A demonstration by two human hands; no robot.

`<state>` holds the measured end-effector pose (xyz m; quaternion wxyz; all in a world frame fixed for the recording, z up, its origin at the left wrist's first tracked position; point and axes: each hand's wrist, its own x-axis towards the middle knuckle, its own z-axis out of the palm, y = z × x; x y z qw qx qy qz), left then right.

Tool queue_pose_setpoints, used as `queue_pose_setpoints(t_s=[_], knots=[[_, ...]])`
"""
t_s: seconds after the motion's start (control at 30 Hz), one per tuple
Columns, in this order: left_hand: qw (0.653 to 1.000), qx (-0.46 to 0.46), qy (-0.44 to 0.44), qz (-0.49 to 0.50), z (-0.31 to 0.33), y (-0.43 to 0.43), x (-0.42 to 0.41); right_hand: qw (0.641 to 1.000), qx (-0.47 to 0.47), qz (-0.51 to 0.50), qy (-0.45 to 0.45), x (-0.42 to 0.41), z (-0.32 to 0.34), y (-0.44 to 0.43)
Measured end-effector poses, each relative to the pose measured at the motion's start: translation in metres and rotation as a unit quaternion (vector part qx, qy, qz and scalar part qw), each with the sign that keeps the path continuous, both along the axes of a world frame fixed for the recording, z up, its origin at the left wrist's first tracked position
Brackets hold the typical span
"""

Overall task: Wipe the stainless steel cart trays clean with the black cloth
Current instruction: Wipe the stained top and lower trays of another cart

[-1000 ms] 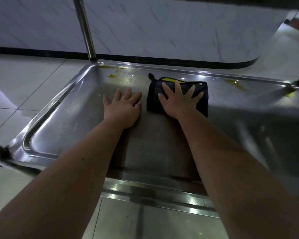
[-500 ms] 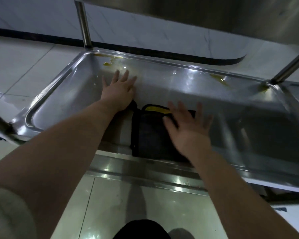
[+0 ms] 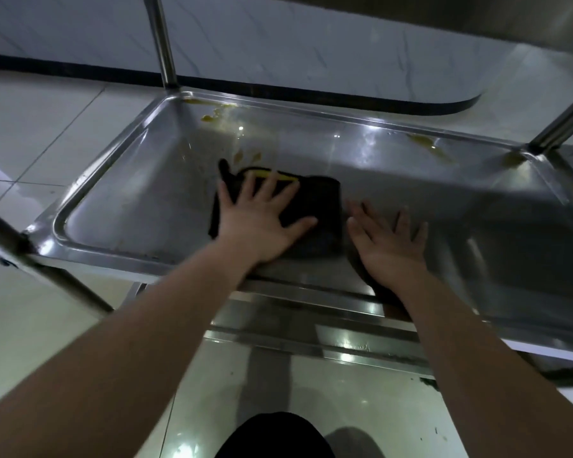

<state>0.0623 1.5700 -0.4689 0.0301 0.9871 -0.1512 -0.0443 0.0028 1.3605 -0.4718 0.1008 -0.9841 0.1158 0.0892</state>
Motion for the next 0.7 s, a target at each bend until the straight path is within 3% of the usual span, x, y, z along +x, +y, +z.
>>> queue_pose_setpoints(t_s=[0.1, 0.27, 0.6, 0.7], knots=[[0.999, 0.009, 0.006, 0.032, 0.003, 0.028, 0.053, 0.998, -0.062, 0.027, 0.006, 0.000, -0.004, 0.004], [0.997, 0.011, 0.027, 0.074, 0.009, 0.025, 0.097, 0.996, -0.080, 0.024, -0.005, 0.001, -0.010, 0.008], [0.999, 0.009, 0.044, -0.005, 0.003, 0.056, -0.029, 0.997, -0.070, -0.001, 0.016, 0.002, -0.006, 0.013], [0.999, 0.001, 0.030, 0.013, 0.003, 0.053, -0.045, 0.999, -0.009, -0.006, 0.035, 0.045, -0.004, 0.017]])
